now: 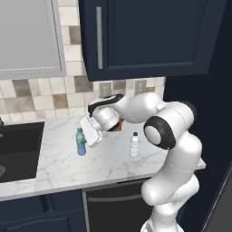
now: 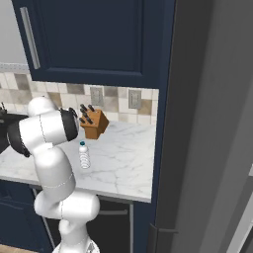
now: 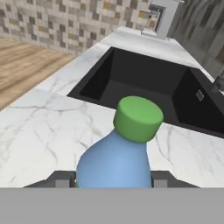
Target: Take the bottled waters from the counter and place them in the freezer to freeze. Close the freezer door after placing the bottles.
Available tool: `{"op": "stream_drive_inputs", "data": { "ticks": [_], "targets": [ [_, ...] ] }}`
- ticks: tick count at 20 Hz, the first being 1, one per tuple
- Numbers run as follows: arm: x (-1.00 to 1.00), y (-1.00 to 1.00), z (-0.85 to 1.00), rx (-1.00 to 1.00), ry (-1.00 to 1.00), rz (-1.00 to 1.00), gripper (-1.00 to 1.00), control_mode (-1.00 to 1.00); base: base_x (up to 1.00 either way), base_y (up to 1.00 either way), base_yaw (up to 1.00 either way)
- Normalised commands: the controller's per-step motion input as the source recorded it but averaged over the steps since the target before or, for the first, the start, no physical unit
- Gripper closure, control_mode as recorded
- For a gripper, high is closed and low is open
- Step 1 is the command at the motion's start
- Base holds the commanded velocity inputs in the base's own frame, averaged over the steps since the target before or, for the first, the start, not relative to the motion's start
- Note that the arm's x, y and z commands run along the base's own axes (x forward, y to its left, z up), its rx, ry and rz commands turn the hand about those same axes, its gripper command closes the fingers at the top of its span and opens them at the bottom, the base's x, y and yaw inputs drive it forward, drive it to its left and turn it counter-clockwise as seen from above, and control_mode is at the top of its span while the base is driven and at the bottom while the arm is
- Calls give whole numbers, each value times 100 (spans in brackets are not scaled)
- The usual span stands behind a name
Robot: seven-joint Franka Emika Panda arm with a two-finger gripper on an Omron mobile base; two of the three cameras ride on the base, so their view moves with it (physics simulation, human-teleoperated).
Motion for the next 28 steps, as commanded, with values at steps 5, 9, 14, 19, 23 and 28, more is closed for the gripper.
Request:
{"op": "stream_drive_inputs", "data": {
  "ticks": [5,9,14,19,23,28],
  "targets": [
    [-23,-37,1,0,-2,-9,100,-100,0,0,0],
    [-77,-59,39,3,-18,-26,100,-100,0,0,0],
    [-84,-45,81,3,-3,-13,100,-100,0,0,0],
    [-64,-47,80,1,6,-22,100,-100,0,0,0],
    [-16,-53,71,0,29,-34,100,-100,0,0,0],
    [-6,-58,38,0,31,-37,100,-100,0,0,0]
  ]
}}
